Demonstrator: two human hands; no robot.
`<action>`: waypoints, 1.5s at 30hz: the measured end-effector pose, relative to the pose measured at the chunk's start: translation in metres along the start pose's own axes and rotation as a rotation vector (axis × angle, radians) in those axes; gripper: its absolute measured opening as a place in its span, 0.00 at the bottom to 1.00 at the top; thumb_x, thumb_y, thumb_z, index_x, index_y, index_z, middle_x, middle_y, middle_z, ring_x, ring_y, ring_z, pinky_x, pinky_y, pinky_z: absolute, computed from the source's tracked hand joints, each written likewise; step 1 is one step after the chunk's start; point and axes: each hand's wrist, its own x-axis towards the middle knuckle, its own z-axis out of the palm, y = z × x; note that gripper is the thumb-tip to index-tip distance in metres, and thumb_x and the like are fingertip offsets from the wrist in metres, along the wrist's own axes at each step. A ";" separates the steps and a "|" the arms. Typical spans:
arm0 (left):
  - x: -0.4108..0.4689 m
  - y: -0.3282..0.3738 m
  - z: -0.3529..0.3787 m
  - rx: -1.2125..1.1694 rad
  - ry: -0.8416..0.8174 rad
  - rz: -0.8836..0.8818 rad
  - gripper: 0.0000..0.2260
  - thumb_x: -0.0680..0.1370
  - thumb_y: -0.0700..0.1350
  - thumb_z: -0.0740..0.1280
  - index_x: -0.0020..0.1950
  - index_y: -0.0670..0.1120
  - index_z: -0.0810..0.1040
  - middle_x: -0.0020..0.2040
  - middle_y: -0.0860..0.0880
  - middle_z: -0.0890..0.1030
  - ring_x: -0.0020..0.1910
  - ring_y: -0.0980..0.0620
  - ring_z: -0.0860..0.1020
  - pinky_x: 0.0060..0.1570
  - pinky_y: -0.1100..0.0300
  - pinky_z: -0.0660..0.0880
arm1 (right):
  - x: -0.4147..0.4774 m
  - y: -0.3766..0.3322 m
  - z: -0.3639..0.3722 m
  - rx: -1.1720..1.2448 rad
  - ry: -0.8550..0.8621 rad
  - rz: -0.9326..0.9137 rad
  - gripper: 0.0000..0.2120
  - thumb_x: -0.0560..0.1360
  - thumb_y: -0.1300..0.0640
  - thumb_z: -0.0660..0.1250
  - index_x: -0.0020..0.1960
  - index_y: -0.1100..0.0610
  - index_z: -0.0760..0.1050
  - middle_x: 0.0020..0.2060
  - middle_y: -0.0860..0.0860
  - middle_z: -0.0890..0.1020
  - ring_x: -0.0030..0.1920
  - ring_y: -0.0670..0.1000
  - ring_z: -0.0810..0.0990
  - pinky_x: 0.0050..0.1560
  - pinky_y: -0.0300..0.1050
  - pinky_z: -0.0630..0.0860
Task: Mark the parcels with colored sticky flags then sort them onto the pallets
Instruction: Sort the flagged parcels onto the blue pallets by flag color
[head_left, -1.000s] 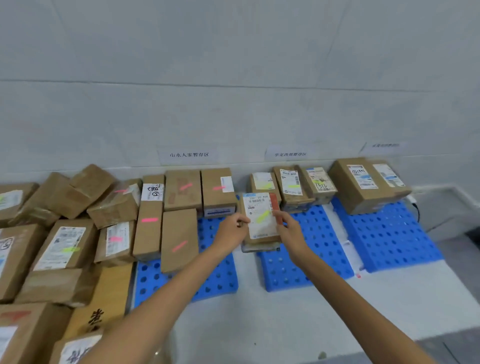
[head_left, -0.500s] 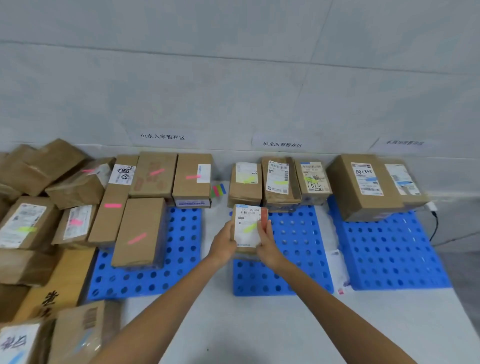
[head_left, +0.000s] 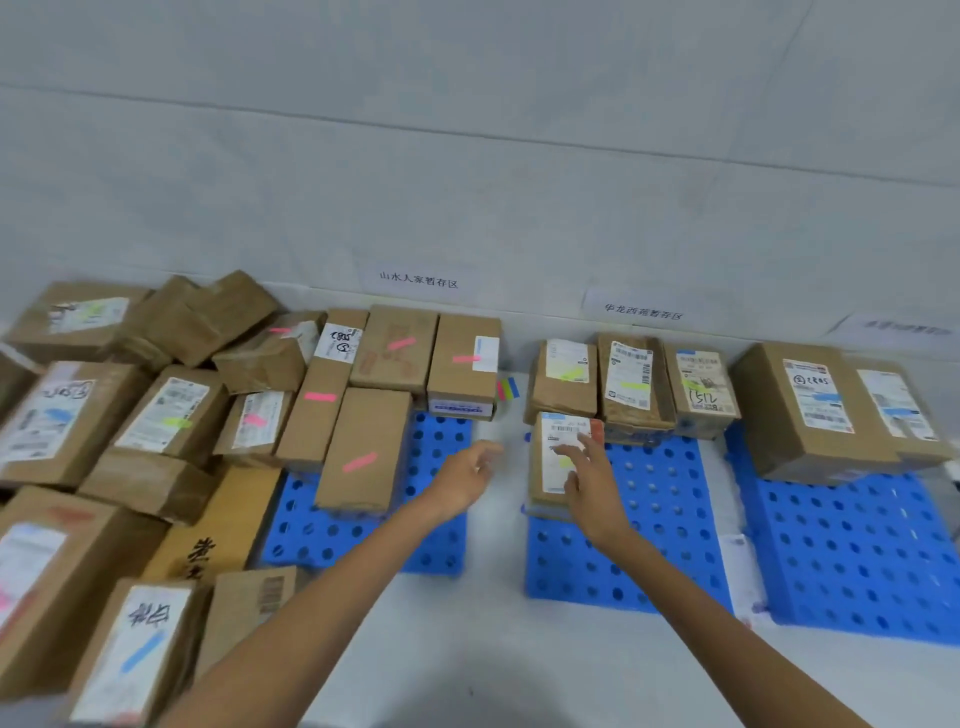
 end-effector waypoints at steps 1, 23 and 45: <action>-0.013 -0.010 -0.018 -0.005 0.020 0.013 0.15 0.82 0.37 0.55 0.67 0.46 0.71 0.65 0.48 0.74 0.64 0.52 0.71 0.50 0.68 0.69 | -0.003 -0.015 0.009 0.002 -0.017 -0.049 0.20 0.74 0.74 0.55 0.62 0.61 0.73 0.69 0.58 0.65 0.71 0.57 0.62 0.62 0.30 0.59; -0.194 -0.230 -0.141 0.198 0.124 -0.342 0.17 0.80 0.44 0.61 0.68 0.42 0.68 0.65 0.44 0.73 0.62 0.46 0.73 0.62 0.60 0.68 | -0.112 -0.218 0.218 0.451 -1.013 0.451 0.22 0.79 0.63 0.54 0.71 0.49 0.63 0.62 0.49 0.69 0.63 0.50 0.67 0.61 0.47 0.68; -0.163 -0.077 -0.234 -0.144 0.331 0.296 0.15 0.78 0.37 0.63 0.56 0.55 0.80 0.65 0.56 0.71 0.63 0.54 0.71 0.59 0.52 0.74 | -0.081 -0.274 0.073 1.137 -0.324 0.305 0.15 0.78 0.67 0.57 0.61 0.59 0.77 0.58 0.54 0.79 0.55 0.53 0.80 0.51 0.44 0.79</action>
